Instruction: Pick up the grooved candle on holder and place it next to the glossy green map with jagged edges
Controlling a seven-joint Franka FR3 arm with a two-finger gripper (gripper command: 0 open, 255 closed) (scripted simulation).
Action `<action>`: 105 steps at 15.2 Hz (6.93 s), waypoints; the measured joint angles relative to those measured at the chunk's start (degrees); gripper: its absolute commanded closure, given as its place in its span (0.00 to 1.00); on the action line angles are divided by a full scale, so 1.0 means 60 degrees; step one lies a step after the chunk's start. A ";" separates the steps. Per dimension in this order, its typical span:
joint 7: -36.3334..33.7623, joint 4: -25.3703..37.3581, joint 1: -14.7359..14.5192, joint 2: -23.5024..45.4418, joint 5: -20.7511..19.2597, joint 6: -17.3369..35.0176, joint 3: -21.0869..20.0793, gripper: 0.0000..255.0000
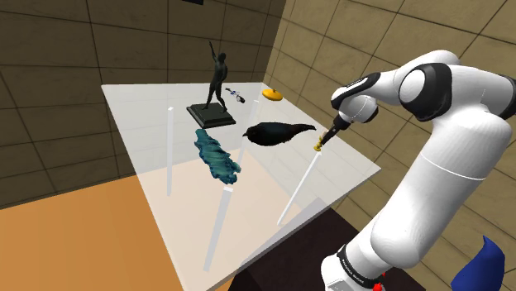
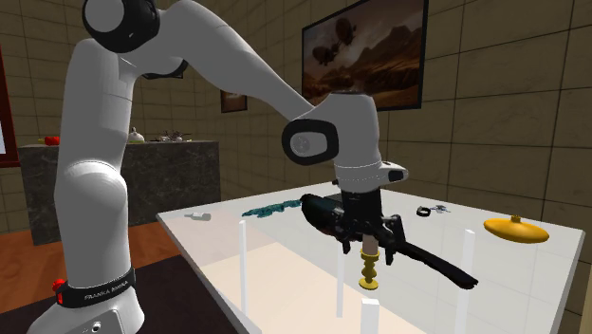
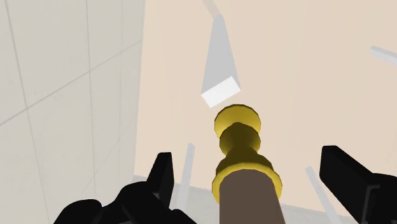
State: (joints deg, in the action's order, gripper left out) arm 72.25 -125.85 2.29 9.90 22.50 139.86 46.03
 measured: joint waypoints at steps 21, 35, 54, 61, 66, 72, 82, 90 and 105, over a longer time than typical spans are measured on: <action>-0.0653 0.0196 -0.0223 -0.0630 -0.0854 -0.0528 0.0244 1.00; -0.1873 0.1058 -0.0411 -0.1848 -0.2398 -0.2051 0.0351 1.00; -0.2975 0.2475 -0.0527 -0.2811 -0.3403 -0.4053 -0.0047 1.00; -0.5115 0.1344 -0.0898 -0.3972 -0.4391 -0.3781 -0.1418 1.00; -0.6527 0.0832 -0.1213 -0.4351 -0.4686 -0.3637 -0.2378 1.00; -0.7930 0.0569 -0.1604 -0.4472 -0.4783 -0.3551 -0.3327 1.00; -1.0211 0.1057 -0.2477 -0.3840 -0.4653 -0.3568 -0.4826 1.00; -1.1769 0.2254 -0.3178 -0.2637 -0.4514 -0.3687 -0.5754 1.00; -1.4284 0.6643 -0.4493 0.0795 -0.4587 -0.4864 -0.6969 1.00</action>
State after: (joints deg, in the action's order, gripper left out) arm -13.46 -85.99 -24.67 14.67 -5.02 110.67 4.22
